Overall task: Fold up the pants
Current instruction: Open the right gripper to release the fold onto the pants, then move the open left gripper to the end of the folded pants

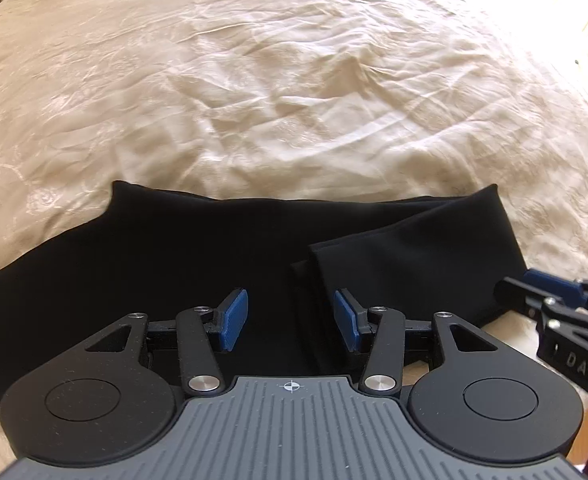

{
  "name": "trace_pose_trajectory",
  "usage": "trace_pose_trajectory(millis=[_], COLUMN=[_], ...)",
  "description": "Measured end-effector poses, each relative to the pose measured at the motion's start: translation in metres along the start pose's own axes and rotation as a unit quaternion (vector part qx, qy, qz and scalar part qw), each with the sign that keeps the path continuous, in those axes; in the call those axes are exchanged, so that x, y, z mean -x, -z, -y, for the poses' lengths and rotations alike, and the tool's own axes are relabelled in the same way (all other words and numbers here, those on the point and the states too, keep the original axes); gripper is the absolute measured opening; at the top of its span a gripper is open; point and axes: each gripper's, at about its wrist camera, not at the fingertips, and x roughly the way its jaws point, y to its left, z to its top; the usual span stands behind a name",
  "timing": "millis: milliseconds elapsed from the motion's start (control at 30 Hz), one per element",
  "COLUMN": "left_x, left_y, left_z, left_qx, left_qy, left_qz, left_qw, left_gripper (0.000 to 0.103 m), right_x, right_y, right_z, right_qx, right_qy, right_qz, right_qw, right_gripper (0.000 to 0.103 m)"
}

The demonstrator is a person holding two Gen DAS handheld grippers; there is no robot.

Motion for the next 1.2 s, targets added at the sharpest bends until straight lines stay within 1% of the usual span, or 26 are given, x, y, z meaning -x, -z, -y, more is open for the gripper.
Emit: trace_pose_trajectory(millis=[67, 133, 167, 200, 233, 267, 300, 333, 433, 567, 667, 833, 900, 967, 1033, 1133, 1200], left_x=[-0.010, -0.022, -0.028, -0.032, -0.037, -0.042, -0.045, -0.048, -0.053, -0.056, -0.052, -0.023, -0.010, 0.002, 0.009, 0.020, 0.026], left_y=[0.001, 0.004, 0.005, 0.007, 0.008, 0.010, 0.010, 0.011, 0.010, 0.010, 0.012, 0.024, 0.032, 0.044, 0.056, 0.073, 0.084], left_z=[0.015, 0.026, 0.029, 0.031, 0.033, 0.033, 0.034, 0.033, 0.035, 0.042, 0.042, 0.030, 0.021, 0.008, -0.007, -0.034, -0.054], left_qx=[-0.013, -0.022, -0.023, -0.023, -0.022, -0.019, -0.016, -0.013, -0.006, -0.010, -0.003, 0.026, 0.036, 0.047, 0.066, 0.110, 0.139], left_qy=[-0.009, -0.025, -0.033, -0.038, -0.044, -0.050, -0.056, -0.059, -0.069, -0.087, -0.090, -0.084, -0.096, -0.118, -0.132, -0.146, -0.151], left_qz=[-0.011, -0.025, -0.035, -0.043, -0.052, -0.059, -0.065, -0.069, -0.078, -0.081, -0.077, -0.060, -0.057, -0.057, -0.063, -0.073, -0.072], left_qw=[0.9998, 0.9991, 0.9986, 0.9981, 0.9975, 0.9968, 0.9962, 0.9958, 0.9945, 0.9928, 0.9929, 0.9943, 0.9931, 0.9903, 0.9871, 0.9805, 0.9761], left_gripper=[0.047, 0.047, 0.047, 0.047, 0.047, 0.047, 0.047, 0.047, 0.048, 0.049, 0.049, 0.049, 0.048, 0.048, 0.048, 0.048, 0.048], right_x=[-0.005, -0.012, -0.015, -0.017, -0.018, -0.019, -0.022, -0.026, -0.043, -0.068, -0.083, -0.086, -0.085, -0.083, -0.081, -0.069, -0.060], right_y=[-0.004, -0.009, -0.011, -0.012, -0.014, -0.016, -0.019, -0.022, -0.028, -0.027, -0.023, -0.023, -0.023, -0.024, -0.025, -0.026, -0.026], right_z=[0.015, 0.026, 0.033, 0.039, 0.047, 0.053, 0.058, 0.061, 0.070, 0.077, 0.082, 0.084, 0.084, 0.086, 0.087, 0.085, 0.081], right_qx=[-0.002, -0.004, -0.005, -0.008, -0.014, -0.020, -0.026, -0.028, -0.041, -0.052, -0.057, -0.039, -0.035, -0.037, -0.043, -0.044, -0.041], right_qy=[0.063, 0.111, 0.111, 0.097, 0.077, 0.055, 0.037, 0.023, 0.001, 0.002, 0.000, -0.008, -0.012, -0.016, -0.020, -0.017, -0.016], right_qz=[-0.005, -0.011, -0.007, -0.003, 0.002, 0.006, 0.003, -0.007, -0.033, -0.069, -0.090, -0.092, -0.092, -0.092, -0.092, -0.082, -0.071], right_qw=[0.998, 0.994, 0.994, 0.995, 0.997, 0.998, 0.999, 0.999, 0.999, 0.996, 0.994, 0.995, 0.995, 0.995, 0.995, 0.996, 0.997], right_gripper=[0.034, 0.034, 0.034, 0.030, 0.025, 0.025, 0.019, 0.001, 0.002, 0.001, 0.001, 0.000, 0.001, 0.002, 0.006, 0.014, 0.014])
